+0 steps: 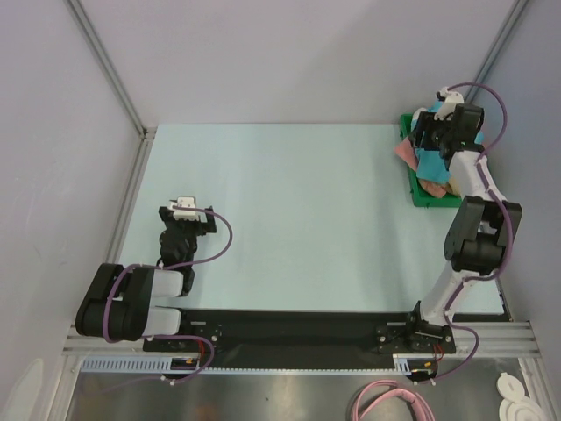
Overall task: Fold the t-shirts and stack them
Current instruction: Grab the tshirt from the pile
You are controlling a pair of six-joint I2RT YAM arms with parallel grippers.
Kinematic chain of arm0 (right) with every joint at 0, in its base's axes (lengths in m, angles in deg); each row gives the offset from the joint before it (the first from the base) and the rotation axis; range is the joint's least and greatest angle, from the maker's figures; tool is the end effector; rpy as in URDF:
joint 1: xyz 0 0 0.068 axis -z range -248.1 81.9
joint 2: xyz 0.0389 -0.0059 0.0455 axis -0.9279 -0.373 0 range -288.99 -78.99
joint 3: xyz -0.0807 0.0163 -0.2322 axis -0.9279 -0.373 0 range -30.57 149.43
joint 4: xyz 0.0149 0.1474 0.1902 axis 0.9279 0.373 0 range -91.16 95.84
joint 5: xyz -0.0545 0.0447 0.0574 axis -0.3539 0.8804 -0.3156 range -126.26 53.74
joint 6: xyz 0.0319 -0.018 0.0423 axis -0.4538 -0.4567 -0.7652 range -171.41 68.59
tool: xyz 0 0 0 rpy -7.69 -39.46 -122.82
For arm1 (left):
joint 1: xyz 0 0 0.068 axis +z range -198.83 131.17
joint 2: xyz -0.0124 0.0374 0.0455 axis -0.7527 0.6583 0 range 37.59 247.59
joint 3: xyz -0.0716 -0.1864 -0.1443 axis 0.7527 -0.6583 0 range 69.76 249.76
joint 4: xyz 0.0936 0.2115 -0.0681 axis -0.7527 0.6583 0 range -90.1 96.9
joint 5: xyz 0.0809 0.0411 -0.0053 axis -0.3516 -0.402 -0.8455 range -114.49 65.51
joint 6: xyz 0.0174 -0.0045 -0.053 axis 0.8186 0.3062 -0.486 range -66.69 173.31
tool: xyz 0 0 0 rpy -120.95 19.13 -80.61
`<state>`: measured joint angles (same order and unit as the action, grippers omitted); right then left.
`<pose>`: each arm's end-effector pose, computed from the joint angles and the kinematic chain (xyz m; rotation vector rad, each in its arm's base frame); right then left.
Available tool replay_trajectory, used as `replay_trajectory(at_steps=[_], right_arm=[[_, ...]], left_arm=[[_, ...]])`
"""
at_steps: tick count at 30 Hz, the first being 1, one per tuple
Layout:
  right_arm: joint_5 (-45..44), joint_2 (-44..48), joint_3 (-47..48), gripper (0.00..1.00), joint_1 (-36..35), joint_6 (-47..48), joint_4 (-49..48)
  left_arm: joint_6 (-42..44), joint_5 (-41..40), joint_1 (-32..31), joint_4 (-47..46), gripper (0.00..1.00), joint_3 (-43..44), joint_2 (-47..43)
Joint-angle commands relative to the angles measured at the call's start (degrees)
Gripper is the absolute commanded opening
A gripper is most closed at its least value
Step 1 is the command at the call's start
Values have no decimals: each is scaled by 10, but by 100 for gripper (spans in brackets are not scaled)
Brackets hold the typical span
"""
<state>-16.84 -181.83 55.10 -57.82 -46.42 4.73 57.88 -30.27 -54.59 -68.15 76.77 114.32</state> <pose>0.4009 -0.0596 0.2923 -0.1296 1.9481 0.1585 0.2110 -0.0174 0.1519 0.0661 1.5989 0.0645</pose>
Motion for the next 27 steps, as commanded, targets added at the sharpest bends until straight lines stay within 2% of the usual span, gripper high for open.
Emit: replay_trajectory(at_steps=[1,4,8,11,18,27], right_arm=[[1,-41,77,61,39,-40,104],[-12,-68,110,60,41,-34,123],[-14,-86,121,56,43,-30,131],[-18,-89,117,56,43,-28,130],[-96,-78,97,57,44,-11,89],[-155,-91,97,59,45,22,67]], left_arm=[[-4,7,6,-22,100,14,-2],[-3,7,7,-22,100,14,-2],[-3,7,6,-23,100,14,-2],[-3,7,5,-23,100,14,-2],[-2,7,6,-23,100,14,-2],[-3,7,6,-23,100,14,-2]])
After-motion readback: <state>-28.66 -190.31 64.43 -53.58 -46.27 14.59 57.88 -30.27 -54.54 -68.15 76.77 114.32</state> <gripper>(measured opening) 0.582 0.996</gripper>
